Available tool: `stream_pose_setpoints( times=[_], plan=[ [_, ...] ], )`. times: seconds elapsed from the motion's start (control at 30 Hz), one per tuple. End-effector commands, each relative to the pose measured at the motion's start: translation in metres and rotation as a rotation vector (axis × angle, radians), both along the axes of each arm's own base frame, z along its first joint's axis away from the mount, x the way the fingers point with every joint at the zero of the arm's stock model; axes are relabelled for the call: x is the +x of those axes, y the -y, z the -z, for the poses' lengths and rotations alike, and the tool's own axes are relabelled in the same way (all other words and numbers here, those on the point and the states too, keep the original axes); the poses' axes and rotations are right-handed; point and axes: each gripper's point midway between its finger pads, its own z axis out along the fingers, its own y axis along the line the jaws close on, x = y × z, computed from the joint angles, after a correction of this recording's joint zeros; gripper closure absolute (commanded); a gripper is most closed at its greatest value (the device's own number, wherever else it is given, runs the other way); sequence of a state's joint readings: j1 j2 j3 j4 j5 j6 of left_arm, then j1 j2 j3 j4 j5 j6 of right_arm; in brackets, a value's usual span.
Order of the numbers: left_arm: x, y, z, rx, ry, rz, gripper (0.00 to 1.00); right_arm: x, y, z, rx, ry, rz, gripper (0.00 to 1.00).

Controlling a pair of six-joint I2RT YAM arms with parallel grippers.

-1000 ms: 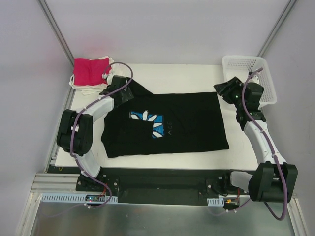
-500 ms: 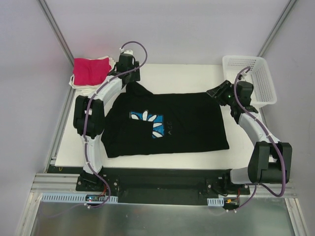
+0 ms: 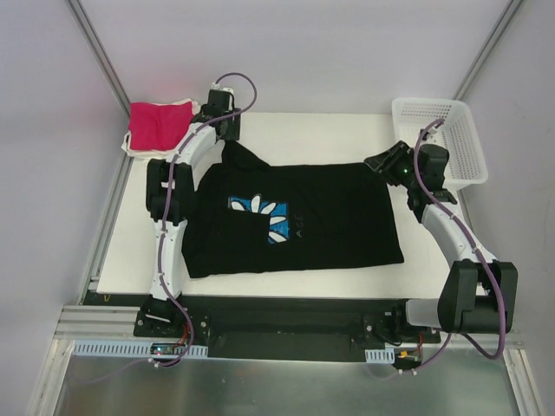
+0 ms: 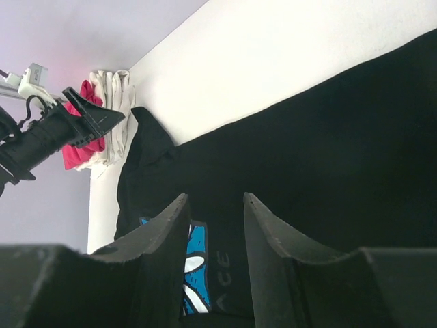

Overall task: Fold and stack the t-shirts
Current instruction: Grap the side of the flattened tshirt furthest away from the robot with both arms

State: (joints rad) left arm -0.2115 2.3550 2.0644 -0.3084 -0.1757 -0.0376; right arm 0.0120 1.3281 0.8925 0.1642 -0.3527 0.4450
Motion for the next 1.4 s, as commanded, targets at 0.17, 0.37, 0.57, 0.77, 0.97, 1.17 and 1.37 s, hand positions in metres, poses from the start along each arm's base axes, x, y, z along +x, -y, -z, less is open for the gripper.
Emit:
stream_pose_setpoints(
  times=[0.17,0.37,0.57,0.77,0.97,1.17,1.37],
  plan=[
    [0.026,0.002,-0.03,-0.251,0.045,0.005,0.32,-0.008,0.001,0.001,-0.003,0.018,0.01,0.61],
    [0.029,0.022,-0.022,-0.508,-0.016,-0.017,0.32,-0.008,0.0,0.003,0.001,0.012,0.005,0.62],
    [0.03,0.027,-0.014,-0.576,-0.04,-0.072,0.32,-0.008,0.0,0.003,0.003,0.013,0.007,0.62],
    [0.028,0.022,-0.003,-0.586,-0.059,-0.132,0.32,-0.008,0.001,0.005,0.004,0.007,0.009,0.62],
    [0.026,0.018,0.004,-0.572,-0.067,-0.154,0.32,-0.009,0.004,0.007,0.003,0.002,0.017,0.63],
    [0.025,0.001,0.008,-0.539,-0.06,-0.206,0.31,-0.012,0.003,0.008,0.007,0.0,0.011,0.63],
    [0.025,-0.012,0.018,-0.539,-0.071,-0.244,0.29,-0.01,0.014,0.009,0.01,-0.003,0.037,0.63]
  ],
)
